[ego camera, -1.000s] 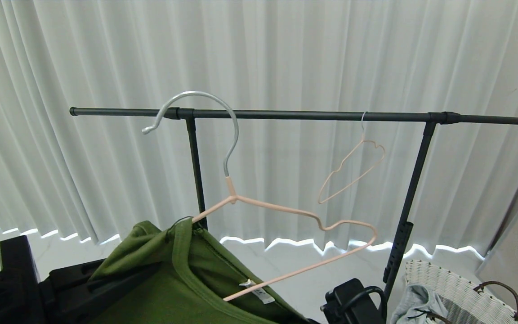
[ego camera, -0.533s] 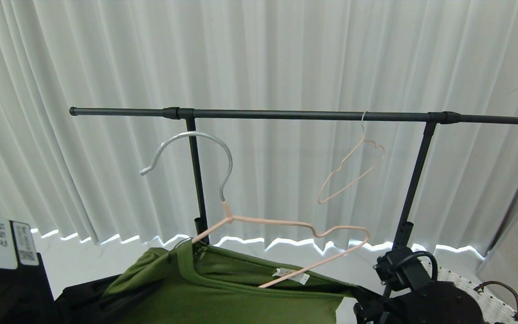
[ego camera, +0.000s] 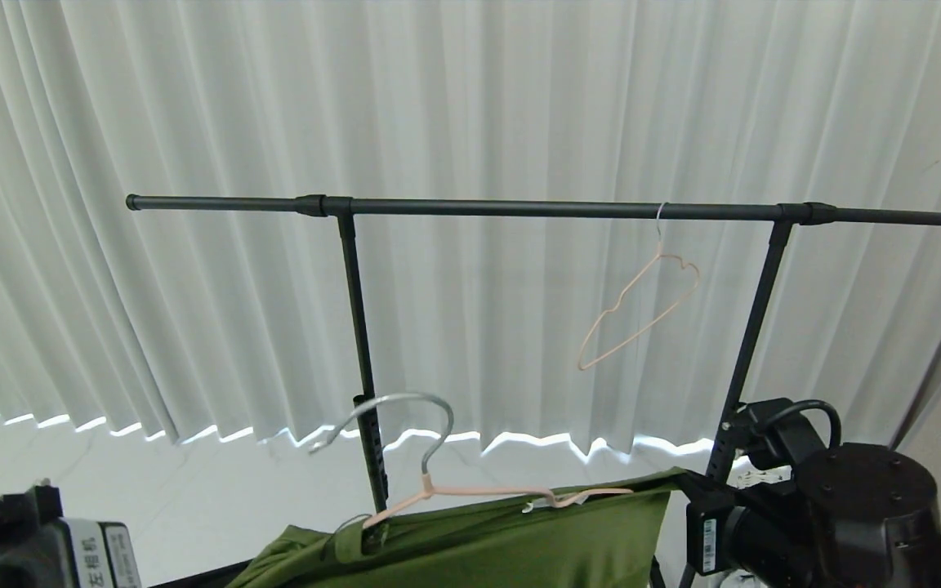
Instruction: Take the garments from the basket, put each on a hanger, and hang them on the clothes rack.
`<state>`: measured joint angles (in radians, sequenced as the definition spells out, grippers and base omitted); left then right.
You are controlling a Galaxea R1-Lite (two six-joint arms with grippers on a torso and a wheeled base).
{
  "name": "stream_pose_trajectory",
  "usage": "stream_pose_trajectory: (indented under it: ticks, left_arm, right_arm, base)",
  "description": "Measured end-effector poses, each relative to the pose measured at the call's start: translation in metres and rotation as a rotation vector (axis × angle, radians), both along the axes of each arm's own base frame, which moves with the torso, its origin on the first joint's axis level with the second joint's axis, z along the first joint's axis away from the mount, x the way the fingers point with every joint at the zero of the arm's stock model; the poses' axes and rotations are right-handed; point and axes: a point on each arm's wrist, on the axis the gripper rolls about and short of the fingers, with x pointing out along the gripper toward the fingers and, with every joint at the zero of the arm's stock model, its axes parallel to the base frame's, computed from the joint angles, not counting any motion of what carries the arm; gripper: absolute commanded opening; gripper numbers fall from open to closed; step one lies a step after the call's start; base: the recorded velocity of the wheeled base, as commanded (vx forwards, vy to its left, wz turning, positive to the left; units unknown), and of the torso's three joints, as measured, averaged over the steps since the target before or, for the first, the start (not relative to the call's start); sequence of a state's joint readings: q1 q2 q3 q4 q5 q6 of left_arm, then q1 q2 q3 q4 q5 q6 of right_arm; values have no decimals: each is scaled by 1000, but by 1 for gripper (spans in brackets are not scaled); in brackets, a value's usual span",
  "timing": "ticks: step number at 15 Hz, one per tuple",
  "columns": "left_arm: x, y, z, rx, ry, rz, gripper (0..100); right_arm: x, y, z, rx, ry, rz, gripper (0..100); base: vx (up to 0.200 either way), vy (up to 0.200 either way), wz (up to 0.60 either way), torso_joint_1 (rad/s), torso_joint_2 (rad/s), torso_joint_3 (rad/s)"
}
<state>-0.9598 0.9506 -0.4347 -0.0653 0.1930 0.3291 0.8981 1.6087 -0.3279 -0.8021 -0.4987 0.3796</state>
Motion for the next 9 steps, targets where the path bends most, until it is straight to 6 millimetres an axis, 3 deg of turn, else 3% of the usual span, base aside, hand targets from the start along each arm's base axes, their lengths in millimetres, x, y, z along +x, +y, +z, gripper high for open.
stream_pose_trajectory:
  ticks: [4,9]
  left_arm:
    - [-1,0,-14,45,42,-30,0]
    - [6,-3,-19,102,37,74,0]
  right_arm:
    - [-4,-8,11,-37,-52,53,0]
    - [-33,-5,27,-102,-100,287,0]
  base:
    - [0,0,0,0,0,0]
    - [0,0,0,0,0,0]
